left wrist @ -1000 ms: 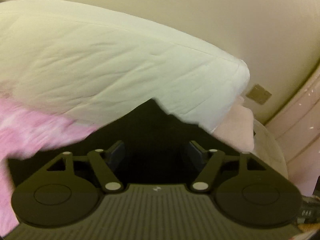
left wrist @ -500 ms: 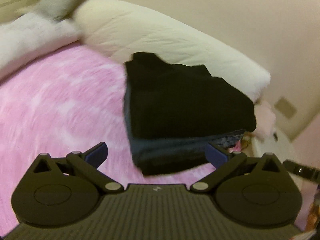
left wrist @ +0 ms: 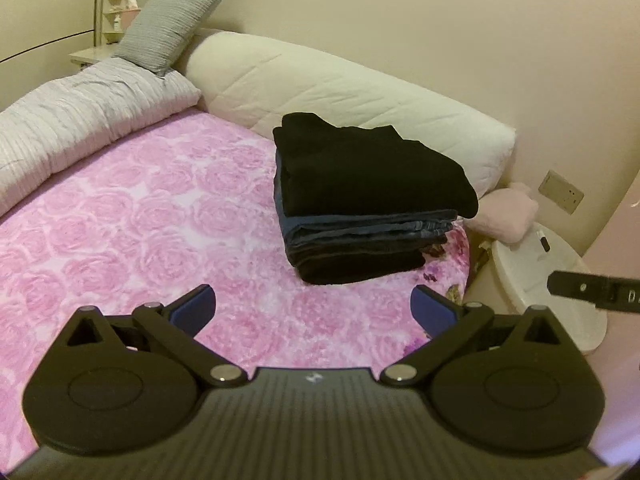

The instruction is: Fold clothes

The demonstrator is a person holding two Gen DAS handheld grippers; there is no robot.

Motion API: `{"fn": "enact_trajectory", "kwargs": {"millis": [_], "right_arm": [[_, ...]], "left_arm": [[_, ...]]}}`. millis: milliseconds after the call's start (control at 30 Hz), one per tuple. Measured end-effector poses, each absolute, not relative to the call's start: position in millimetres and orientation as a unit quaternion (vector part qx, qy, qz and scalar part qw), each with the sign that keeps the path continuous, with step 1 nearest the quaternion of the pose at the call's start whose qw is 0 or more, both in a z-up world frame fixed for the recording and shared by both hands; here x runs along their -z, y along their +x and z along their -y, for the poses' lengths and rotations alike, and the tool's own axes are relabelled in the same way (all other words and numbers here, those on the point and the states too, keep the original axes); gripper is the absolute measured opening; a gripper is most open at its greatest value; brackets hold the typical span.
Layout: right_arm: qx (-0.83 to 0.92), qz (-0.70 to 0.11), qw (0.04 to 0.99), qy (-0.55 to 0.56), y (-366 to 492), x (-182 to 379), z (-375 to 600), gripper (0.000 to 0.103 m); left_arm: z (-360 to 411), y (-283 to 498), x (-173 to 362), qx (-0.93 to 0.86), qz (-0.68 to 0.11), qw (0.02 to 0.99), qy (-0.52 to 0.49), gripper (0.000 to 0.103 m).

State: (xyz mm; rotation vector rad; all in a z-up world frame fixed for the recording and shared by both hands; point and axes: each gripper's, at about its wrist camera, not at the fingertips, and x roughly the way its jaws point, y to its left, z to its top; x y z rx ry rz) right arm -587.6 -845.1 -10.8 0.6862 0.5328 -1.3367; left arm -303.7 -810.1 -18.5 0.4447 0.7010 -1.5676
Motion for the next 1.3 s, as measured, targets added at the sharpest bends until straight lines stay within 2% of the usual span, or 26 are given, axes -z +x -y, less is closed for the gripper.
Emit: {"fn": "enact_trajectory", "kwargs": {"millis": [267, 567, 900, 1100, 1300], "right_arm": [[0.588, -0.271, 0.703, 0.294, -591, -3, 840, 0.089], [0.574, -0.305, 0.707, 0.278, -596, -18, 836, 0.089], [0.544, -0.304, 0.726, 0.291, -622, -15, 870, 0.089], [0.531, -0.300, 0.736, 0.294, -631, -4, 888, 0.089], [0.532, -0.279, 0.743, 0.295, -636, 18, 902, 0.089]], "left_arm": [[788, -322, 6, 0.651, -0.336, 0.650, 0.203, 0.102], [792, -363, -9, 0.637, -0.327, 0.664, 0.215, 0.102], [807, -385, -10, 0.601, -0.338, 0.693, 0.211, 0.102], [820, -396, 5, 0.592, -0.331, 0.702, 0.216, 0.102], [840, -402, 47, 0.590, -0.331, 0.700, 0.228, 0.102]]}}
